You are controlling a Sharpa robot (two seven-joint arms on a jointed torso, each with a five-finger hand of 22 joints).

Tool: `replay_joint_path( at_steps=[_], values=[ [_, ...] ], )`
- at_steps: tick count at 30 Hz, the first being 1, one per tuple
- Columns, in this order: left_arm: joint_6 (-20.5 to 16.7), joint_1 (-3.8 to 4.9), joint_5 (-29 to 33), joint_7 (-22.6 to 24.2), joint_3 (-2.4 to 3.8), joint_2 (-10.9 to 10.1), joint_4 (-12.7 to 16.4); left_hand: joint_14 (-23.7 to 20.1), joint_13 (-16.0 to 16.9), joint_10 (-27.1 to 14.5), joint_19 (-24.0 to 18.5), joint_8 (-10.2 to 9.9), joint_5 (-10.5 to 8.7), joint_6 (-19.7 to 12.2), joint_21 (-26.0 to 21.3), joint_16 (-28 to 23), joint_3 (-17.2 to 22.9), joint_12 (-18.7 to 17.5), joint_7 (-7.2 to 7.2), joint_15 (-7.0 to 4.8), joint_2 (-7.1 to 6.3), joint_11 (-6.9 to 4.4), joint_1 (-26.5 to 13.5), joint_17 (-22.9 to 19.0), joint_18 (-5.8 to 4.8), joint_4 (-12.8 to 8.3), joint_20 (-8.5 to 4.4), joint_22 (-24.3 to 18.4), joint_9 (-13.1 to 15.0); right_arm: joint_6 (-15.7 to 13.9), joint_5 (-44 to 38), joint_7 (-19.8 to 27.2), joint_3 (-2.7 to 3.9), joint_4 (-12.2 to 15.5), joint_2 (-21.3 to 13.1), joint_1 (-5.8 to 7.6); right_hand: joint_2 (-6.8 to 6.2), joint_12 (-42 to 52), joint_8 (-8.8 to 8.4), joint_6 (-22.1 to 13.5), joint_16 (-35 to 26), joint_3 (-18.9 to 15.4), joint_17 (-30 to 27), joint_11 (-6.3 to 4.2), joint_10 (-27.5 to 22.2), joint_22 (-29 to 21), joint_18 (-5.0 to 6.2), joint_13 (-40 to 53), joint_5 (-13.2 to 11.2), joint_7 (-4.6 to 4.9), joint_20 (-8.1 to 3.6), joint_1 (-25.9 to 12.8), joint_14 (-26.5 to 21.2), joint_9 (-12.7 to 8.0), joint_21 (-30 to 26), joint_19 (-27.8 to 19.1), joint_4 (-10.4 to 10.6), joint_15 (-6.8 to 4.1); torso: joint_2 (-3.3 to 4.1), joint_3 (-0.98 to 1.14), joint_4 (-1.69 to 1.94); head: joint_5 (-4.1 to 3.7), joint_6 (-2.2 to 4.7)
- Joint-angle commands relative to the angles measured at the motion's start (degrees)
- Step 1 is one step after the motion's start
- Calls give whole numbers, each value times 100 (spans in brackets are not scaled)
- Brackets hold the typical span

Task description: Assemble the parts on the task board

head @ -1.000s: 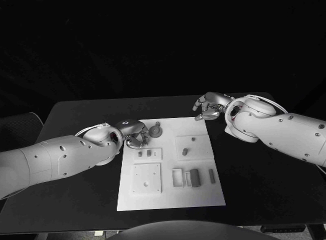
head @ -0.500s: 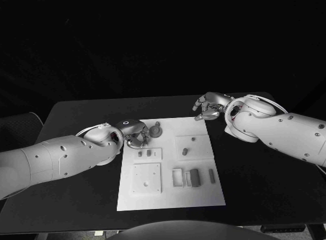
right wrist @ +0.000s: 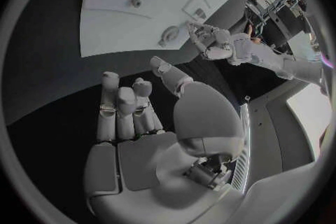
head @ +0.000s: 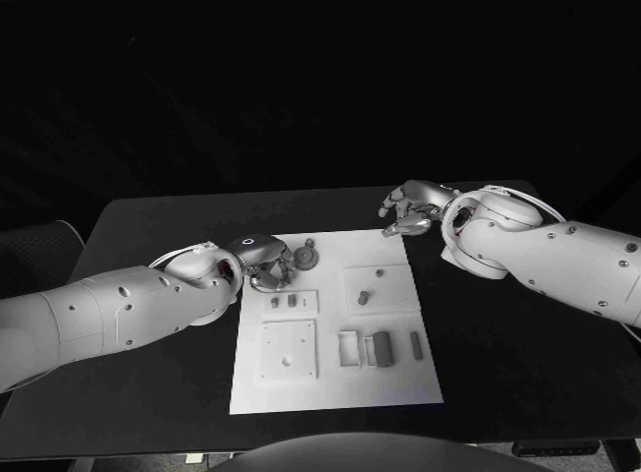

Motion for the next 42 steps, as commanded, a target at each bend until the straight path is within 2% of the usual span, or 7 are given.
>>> replay_joint_path(
  at_steps=[1, 17, 25, 42],
  values=[
    [166, -40, -5, 86, -22, 29, 37, -10, 256, 348, -3, 4, 51, 20, -24, -25, 2, 24, -30, -39, -35, 19, 40, -4, 599, -30, -29, 99, 17, 58, -23, 26, 2, 6, 5, -2, 3, 29, -29, 191, 12, -4, -7, 183, -279, 97, 81, -10, 6, 151, -18, -16, -8, -9, -35, -10, 1, 9, 0, -3, 2, 1, -2],
    [294, -40, -41, -39, -23, 30, 7, -21, 273, 336, -14, -1, 46, 19, -34, -32, -21, 10, -31, -38, -53, 21, 41, -5, 588, -31, -30, 101, 17, 58, -23, 26, 2, 6, 5, -2, 3, 29, -29, 191, 12, -5, -7, 183, -280, 97, 81, -11, 6, 151, -18, -18, -8, -9, -35, -10, 1, 9, 0, 0, 0, 5, -10],
    [482, -40, -86, -214, -24, 78, -57, -109, 281, 170, -92, -90, -19, -120, -83, -57, -114, -99, 31, 23, -120, 84, -5, -4, 565, -25, -4, 105, -18, 55, -23, 25, 2, 10, 4, -2, 4, 30, -29, 191, 11, -5, -8, 184, -280, 97, 81, -12, 6, 151, -18, -19, -9, -10, -36, -10, 2, 10, -1, 0, 0, 8, -6],
    [509, -85, -168, -183, -23, 137, -167, -104, 332, 254, -85, -51, -10, -45, -84, -46, -125, -67, 0, 2, -82, 61, 72, 2, 575, -34, -6, 113, 2, 53, -23, 28, 2, 7, 5, -2, 6, 31, -28, 191, 11, -6, -8, 184, -280, 97, 81, -14, 6, 151, -17, -24, -9, -10, -36, -10, 4, 10, 0, -1, -2, -3, -8]
  ],
)
